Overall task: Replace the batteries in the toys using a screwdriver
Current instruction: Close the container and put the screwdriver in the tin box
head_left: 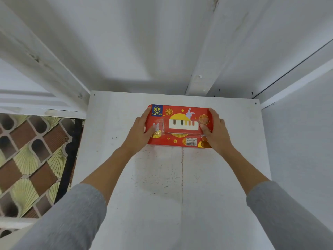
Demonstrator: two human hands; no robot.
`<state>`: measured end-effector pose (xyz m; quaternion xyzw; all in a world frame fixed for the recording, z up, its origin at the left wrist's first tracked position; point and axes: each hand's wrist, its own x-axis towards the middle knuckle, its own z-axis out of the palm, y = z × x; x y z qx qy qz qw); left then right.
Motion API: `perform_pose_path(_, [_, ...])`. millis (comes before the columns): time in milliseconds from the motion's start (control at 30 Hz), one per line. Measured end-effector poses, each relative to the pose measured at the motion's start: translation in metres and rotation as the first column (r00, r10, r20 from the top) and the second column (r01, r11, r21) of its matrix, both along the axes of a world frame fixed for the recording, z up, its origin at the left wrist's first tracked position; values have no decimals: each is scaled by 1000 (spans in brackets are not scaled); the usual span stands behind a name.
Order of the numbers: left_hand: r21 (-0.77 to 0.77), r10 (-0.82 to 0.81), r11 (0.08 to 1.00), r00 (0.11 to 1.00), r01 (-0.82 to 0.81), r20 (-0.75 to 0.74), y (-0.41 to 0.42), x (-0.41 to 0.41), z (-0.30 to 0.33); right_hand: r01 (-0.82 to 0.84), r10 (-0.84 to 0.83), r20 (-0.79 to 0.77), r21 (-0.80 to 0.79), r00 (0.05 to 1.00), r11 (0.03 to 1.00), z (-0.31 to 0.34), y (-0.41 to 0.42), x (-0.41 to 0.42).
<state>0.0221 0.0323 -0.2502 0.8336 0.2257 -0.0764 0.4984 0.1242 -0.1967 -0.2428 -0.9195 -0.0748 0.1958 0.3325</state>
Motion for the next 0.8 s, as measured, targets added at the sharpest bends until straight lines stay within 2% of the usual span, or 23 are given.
perform_pose_path(67, [-30, -29, 999, 1000, 29, -8, 2, 1, 0, -35, 37, -63, 37, 997, 999, 1, -2, 2])
perform_pose_path(167, [-54, -48, 998, 998, 46, -35, 4, 2, 3, -74, 75, -171, 9, 982, 997, 4, -4, 7])
perform_pose_path(367, [-42, -22, 999, 990, 16, -137, 8, 6, 8, -86, 92, -254, 35, 963, 996, 9, -3, 14])
perform_pose_path(667, [-158, 38, 984, 964, -81, -262, 12, 18, 16, -115, 111, -255, 0, 961, 993, 9, 3, 20])
perform_pose_path(800, [-165, 56, 981, 961, -104, -270, 8, 16, 15, -118, 117, -250, 10, 961, 993, 8, 2, 19])
